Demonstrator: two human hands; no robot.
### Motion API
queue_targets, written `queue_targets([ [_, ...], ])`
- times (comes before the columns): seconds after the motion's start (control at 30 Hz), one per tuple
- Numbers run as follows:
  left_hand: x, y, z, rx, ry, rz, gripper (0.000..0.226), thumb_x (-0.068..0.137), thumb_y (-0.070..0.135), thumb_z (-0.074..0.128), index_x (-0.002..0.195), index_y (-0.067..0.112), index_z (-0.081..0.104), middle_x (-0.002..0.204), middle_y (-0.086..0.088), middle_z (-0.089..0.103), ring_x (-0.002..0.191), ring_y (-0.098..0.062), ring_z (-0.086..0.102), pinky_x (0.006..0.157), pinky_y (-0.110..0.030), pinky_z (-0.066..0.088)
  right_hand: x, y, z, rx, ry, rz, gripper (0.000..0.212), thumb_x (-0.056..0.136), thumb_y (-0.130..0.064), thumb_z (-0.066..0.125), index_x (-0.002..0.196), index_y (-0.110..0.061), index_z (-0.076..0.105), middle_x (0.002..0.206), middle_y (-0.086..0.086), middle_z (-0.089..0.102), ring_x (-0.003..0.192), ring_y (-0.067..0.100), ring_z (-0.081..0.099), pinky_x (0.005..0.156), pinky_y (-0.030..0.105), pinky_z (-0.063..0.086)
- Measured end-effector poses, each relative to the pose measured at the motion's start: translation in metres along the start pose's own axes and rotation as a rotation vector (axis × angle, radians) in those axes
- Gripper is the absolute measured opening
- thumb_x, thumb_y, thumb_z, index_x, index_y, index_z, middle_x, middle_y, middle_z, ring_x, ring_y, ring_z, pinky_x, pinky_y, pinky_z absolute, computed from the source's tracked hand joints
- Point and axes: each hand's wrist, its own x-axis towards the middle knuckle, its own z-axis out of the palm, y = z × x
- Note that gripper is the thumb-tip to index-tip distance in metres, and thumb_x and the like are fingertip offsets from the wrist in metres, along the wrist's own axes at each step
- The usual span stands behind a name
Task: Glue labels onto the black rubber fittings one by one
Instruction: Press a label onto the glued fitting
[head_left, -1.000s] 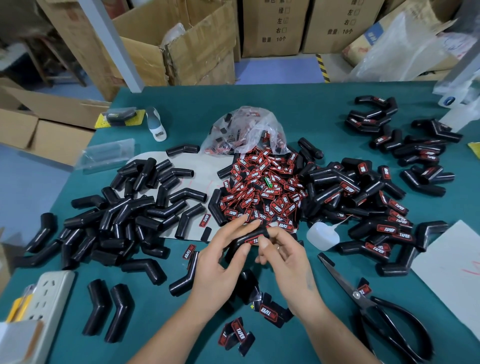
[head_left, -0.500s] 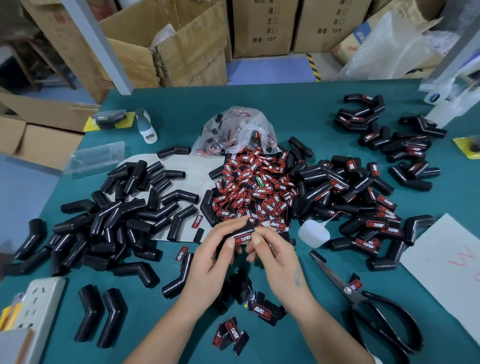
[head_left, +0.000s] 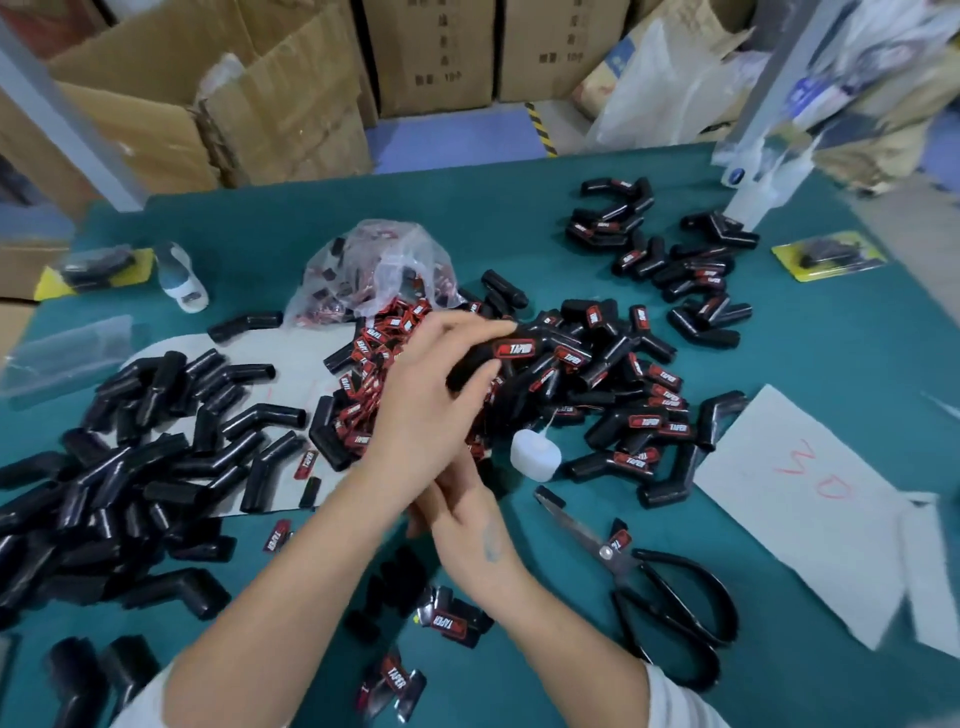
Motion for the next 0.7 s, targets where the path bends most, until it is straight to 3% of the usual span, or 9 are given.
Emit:
queue_targets([
  [0.17,0.069,-0.003,0.052,0.047,-0.380,0.048,0.032,0.098,0.009,0.072,0.128,0.018,0.073,0.121,0.001,0.066,0.119,-0.016,0.059,0.111,-0.031,0.041,0.001,0.003,-0.001,-0.124,-0.064,0.044,0.023,0.104,-0.021,0.047,0.103,-0.044,0.043,0.080,-0.021,0.067,0.070,-0.002,0.063,0.063,0.011,0.044],
  [0.3,0.081,-0.028,0.066,0.121,-0.657,0.042,0.044,0.098,0.036,0.074,0.140,0.036,0.063,0.136,0.004,0.059,0.131,-0.020,0.045,0.117,-0.050,0.031,-0.002,0.003,-0.002,-0.113,-0.083,0.050,0.020,0.108,-0.027,0.047,0.102,-0.045,0.047,0.087,-0.015,0.065,0.076,0.001,0.062,0.068,0.017,0.049],
  [0.47,0.092,-0.045,0.065,0.239,-0.582,0.103,0.047,0.099,0.039,0.071,0.145,0.037,0.059,0.132,0.006,0.058,0.125,-0.018,0.054,0.111,-0.053,0.040,-0.001,0.004,-0.003,-0.051,-0.088,0.041,0.010,0.109,-0.027,0.046,0.106,-0.023,0.055,0.092,-0.001,0.069,0.082,0.021,0.066,0.076,0.042,0.055],
  [0.6,0.100,-0.046,0.060,0.235,-0.536,0.039,0.052,0.102,0.032,0.068,0.152,0.032,0.053,0.139,-0.002,0.055,0.131,-0.023,0.053,0.113,-0.050,0.041,-0.002,0.003,-0.005,-0.015,-0.068,0.015,0.010,0.109,-0.024,0.047,0.107,-0.024,0.057,0.089,-0.001,0.068,0.075,0.008,0.061,0.071,0.030,0.052],
  [0.7,0.089,-0.037,0.048,0.178,-0.633,0.018,0.064,0.102,0.029,0.069,0.160,0.032,0.042,0.162,-0.003,0.042,0.152,-0.021,0.033,0.127,-0.049,0.023,-0.001,0.002,-0.008,-0.013,-0.066,-0.003,0.011,0.110,-0.026,0.048,0.110,-0.029,0.058,0.085,-0.002,0.067,0.070,0.006,0.061,0.070,0.024,0.051],
])
